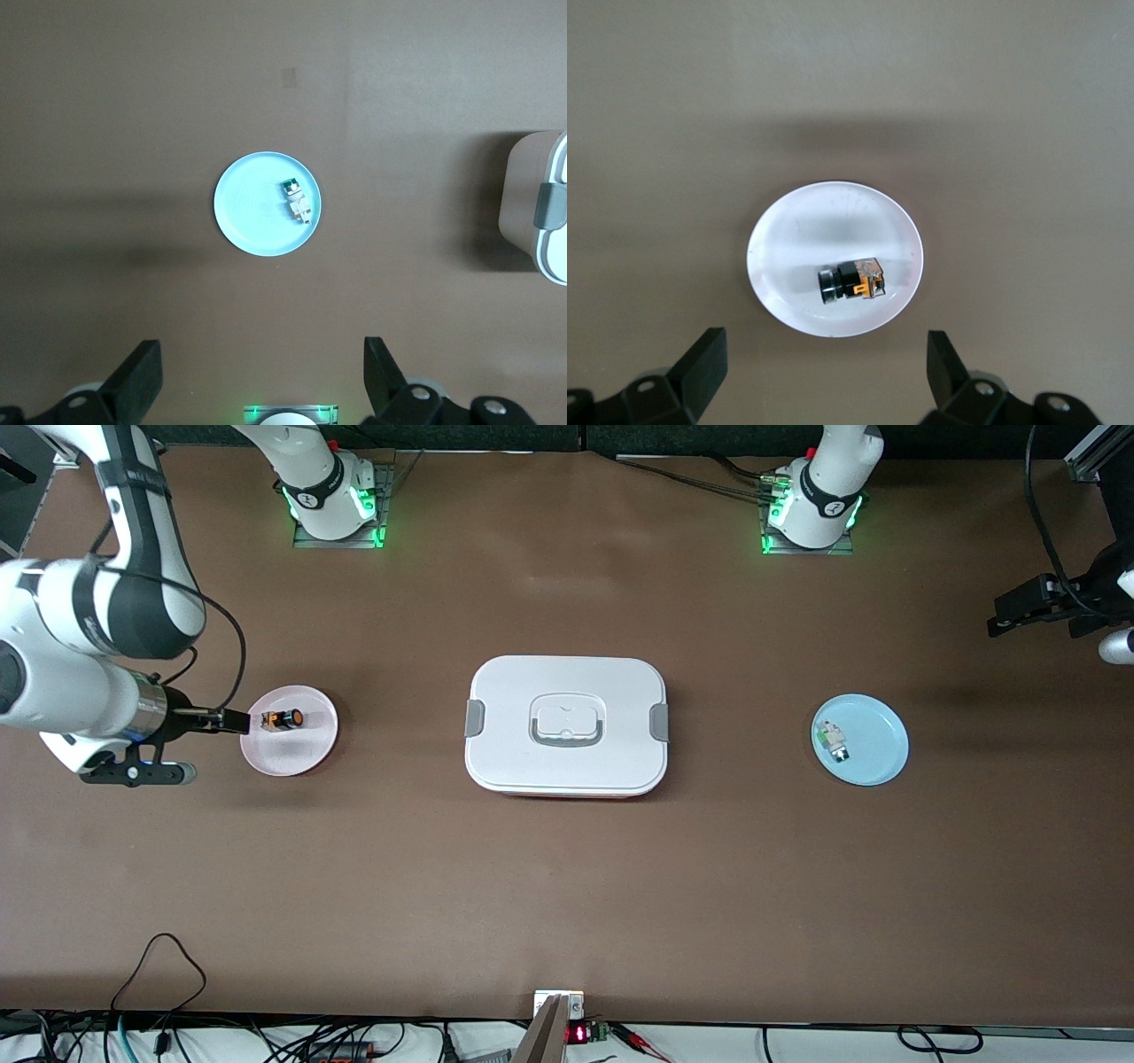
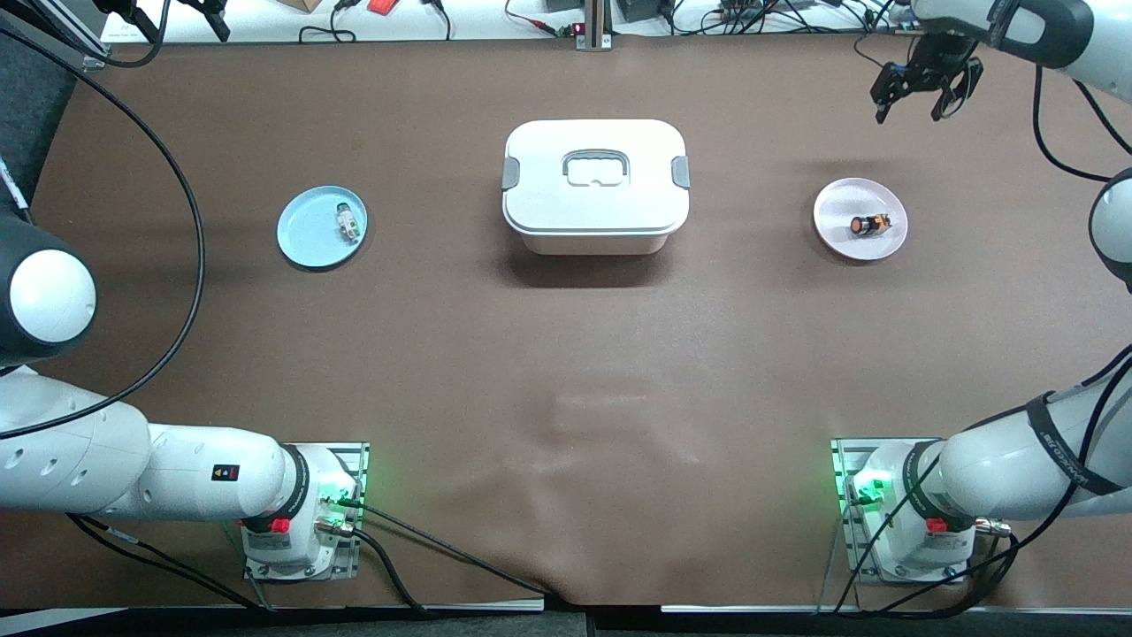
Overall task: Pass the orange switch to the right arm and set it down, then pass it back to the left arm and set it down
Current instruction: 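Move the right gripper over the orange switch on the white plate, then lower the right gripper and close it around the orange switch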
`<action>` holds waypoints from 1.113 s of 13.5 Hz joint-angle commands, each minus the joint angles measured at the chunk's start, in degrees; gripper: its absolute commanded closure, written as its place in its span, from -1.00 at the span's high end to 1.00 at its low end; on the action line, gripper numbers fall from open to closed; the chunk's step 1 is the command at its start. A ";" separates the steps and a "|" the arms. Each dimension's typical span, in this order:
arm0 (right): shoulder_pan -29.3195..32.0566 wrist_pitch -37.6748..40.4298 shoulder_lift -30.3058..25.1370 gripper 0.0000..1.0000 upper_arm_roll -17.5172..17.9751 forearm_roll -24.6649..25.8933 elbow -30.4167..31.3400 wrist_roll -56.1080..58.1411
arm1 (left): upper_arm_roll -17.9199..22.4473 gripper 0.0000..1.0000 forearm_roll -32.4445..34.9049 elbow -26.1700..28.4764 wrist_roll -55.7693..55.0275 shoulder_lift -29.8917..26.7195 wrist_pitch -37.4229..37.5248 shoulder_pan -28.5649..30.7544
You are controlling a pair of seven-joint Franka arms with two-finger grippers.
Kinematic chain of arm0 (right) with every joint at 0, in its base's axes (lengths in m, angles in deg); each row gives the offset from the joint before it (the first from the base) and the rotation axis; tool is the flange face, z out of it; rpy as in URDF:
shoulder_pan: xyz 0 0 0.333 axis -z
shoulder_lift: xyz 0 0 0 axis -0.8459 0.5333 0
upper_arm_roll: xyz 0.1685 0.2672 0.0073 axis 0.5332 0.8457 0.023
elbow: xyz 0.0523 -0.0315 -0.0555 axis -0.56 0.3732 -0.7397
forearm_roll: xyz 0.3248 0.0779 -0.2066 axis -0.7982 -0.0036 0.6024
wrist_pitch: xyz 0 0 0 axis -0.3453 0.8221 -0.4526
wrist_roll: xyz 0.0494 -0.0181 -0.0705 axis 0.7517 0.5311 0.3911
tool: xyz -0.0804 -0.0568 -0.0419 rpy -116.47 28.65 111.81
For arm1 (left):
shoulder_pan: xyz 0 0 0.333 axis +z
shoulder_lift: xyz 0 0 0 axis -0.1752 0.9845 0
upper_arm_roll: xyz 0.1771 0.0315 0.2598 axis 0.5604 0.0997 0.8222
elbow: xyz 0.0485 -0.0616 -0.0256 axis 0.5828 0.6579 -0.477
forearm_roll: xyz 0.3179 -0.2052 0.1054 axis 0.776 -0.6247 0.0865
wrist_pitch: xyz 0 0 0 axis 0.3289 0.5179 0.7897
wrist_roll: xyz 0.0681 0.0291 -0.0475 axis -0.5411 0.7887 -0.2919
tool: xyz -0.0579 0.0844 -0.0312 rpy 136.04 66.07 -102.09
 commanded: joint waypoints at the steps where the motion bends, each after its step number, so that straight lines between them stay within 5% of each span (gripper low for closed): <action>1: 0.70 -4.55 -0.44 1.00 0.32 -0.16 4.42 0.57 | 0.06 1.00 -0.47 0.43 1.03 -0.83 -0.10 0.25; 5: 0.27 -15.09 -0.35 1.00 0.32 -0.25 12.15 0.57 | 0.06 1.00 -0.47 0.43 1.03 -0.74 -0.19 0.25; 15: 1.84 -27.42 -0.44 1.00 0.23 -0.25 23.24 1.98 | 0.06 1.00 -0.38 0.08 1.03 -0.39 -0.19 0.87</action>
